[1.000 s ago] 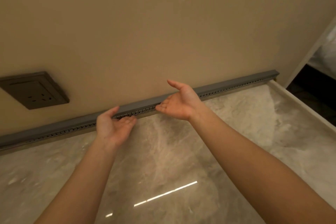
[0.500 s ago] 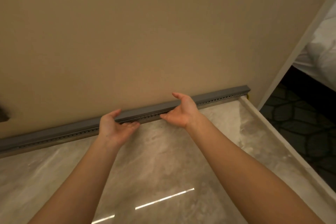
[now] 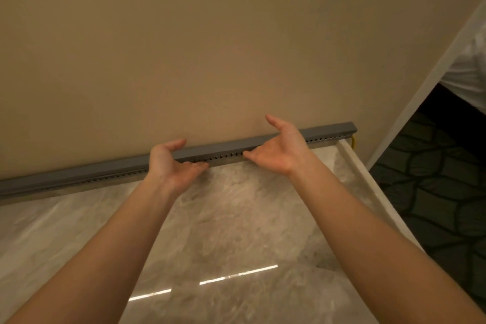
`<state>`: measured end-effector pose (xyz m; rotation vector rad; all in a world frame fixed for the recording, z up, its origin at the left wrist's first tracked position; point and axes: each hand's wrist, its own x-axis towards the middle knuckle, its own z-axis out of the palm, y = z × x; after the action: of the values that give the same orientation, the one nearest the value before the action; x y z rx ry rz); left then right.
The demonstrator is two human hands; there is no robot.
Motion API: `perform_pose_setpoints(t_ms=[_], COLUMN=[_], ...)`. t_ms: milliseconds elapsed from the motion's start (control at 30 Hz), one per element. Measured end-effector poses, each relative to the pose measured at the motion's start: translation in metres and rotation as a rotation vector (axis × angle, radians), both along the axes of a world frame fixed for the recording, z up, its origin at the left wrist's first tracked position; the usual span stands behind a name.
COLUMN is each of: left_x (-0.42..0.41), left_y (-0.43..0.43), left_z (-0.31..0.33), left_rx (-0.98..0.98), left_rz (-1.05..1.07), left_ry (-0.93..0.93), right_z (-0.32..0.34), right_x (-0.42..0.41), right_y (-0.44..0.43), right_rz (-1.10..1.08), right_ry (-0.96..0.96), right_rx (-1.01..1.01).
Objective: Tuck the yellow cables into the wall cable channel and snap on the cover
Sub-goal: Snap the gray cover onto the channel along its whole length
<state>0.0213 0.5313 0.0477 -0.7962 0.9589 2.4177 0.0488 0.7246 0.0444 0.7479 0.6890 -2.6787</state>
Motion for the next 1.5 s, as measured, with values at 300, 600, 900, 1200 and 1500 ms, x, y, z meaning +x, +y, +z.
perform_pose_setpoints(t_ms=[300, 600, 900, 1200, 1500], left_x=[0.026, 0.037, 0.037, 0.037, 0.047], left_y=[0.040, 0.110, 0.158, 0.152, 0.113], left_z=[-0.002, -0.003, 0.000, -0.007, -0.010], left_rx=[0.064, 0.137, 0.196, 0.180, 0.098], left_rz=[0.031, -0.106, -0.160, -0.213, -0.183], left_ry=[0.031, 0.042, 0.003, 0.044, 0.053], right_z=[-0.003, 0.004, 0.002, -0.016, -0.025], right_x=[0.025, 0.030, 0.034, 0.046, 0.063], right_y=[0.014, 0.083, 0.121, 0.111, 0.050], right_rz=[0.110, -0.200, -0.328, -0.356, -0.323], right_ry=[0.067, 0.024, 0.016, 0.170, 0.119], right_rx=[0.080, 0.012, 0.112, 0.104, 0.145])
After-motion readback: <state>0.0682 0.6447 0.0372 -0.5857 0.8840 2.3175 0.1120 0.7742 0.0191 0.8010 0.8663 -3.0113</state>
